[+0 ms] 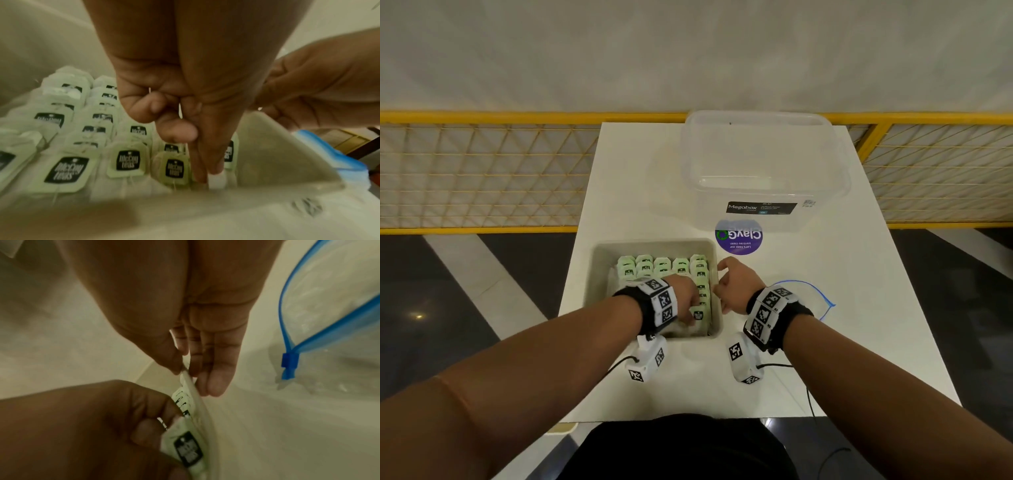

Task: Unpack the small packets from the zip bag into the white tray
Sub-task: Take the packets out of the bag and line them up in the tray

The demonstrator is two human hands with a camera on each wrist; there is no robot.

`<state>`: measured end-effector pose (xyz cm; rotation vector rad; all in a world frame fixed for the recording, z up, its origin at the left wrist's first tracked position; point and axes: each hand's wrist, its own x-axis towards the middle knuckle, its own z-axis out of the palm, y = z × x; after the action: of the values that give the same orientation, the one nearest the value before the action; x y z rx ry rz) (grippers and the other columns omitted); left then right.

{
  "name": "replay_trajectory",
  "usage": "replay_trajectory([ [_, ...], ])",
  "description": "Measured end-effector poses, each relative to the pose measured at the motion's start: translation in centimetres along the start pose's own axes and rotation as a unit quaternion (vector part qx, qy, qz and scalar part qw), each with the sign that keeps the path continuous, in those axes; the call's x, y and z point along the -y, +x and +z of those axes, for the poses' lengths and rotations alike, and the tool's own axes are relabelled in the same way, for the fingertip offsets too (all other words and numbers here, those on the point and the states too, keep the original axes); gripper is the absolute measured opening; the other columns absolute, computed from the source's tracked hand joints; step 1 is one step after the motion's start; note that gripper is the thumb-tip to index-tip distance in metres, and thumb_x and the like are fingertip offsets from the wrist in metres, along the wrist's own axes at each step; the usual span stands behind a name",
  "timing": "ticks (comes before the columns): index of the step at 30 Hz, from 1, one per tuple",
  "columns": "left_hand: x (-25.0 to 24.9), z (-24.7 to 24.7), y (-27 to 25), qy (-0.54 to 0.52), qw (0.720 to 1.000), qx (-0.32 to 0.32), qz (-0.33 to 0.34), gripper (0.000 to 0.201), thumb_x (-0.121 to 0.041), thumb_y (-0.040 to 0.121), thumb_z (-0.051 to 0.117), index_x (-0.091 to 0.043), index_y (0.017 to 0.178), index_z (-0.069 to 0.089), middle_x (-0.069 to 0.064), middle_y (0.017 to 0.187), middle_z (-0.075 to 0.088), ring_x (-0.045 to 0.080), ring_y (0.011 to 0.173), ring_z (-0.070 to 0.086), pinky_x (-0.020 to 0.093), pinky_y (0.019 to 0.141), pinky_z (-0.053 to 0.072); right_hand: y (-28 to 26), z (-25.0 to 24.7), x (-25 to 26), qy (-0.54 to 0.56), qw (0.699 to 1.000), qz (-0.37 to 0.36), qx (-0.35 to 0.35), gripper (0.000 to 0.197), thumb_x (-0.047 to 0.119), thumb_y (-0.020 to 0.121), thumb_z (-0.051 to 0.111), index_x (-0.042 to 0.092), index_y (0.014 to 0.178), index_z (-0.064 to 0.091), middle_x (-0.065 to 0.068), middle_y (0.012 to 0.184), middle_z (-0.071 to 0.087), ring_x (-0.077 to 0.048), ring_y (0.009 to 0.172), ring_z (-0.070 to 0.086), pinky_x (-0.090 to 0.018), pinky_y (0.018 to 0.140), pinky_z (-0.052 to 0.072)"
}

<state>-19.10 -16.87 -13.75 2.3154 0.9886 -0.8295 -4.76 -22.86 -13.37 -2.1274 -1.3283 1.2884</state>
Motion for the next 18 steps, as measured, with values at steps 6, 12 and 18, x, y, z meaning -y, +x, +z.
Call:
replay_trajectory([
  [6, -0.1, 1.7, 2.3, 0.069, 0.997, 0.026, -0.007, 0.033, -0.047, 0.072, 0.069, -0.014, 0.079, 0.069, 0.003, 0.075, 0.067, 0.021, 0.064, 0.063, 0.031, 0.061, 0.056, 0.1, -0.4, -0.5, 0.071, 0.997, -0.001, 0.02, 0.019, 0.006, 0.086, 0.056, 0.01, 0.103, 0.05, -0.004, 0.065, 0.064, -0.029, 0.058, 0.07, -0.047, 0.064, 0.061],
  [12, -0.6, 1.4, 2.1, 0.006, 0.999, 0.001, -0.033, 0.036, -0.047, 0.069, 0.075, -0.013, 0.08, 0.069, 0.005, 0.077, 0.068, 0.024, 0.07, 0.064, 0.034, 0.068, 0.057, 0.0, -0.6, -0.9, 0.096, 0.995, -0.002, 0.039, 0.02, 0.011, 0.089, 0.056, 0.013, 0.107, 0.049, -0.004, 0.069, 0.064, -0.031, 0.063, 0.071, -0.049, 0.07, 0.06],
  [18, -1.5, -2.5, 0.5, -0.073, 0.985, -0.135, -0.078, 0.031, -0.041, 0.079, 0.071, -0.023, 0.104, 0.065, -0.002, 0.101, 0.067, 0.021, 0.098, 0.062, 0.03, 0.086, 0.049, -0.6, -4.5, -3.0, 0.105, 0.994, -0.034, 0.02, 0.028, 0.0, 0.084, 0.042, 0.015, 0.104, 0.055, -0.001, 0.081, 0.068, -0.025, 0.059, 0.063, -0.035, 0.057, 0.054],
])
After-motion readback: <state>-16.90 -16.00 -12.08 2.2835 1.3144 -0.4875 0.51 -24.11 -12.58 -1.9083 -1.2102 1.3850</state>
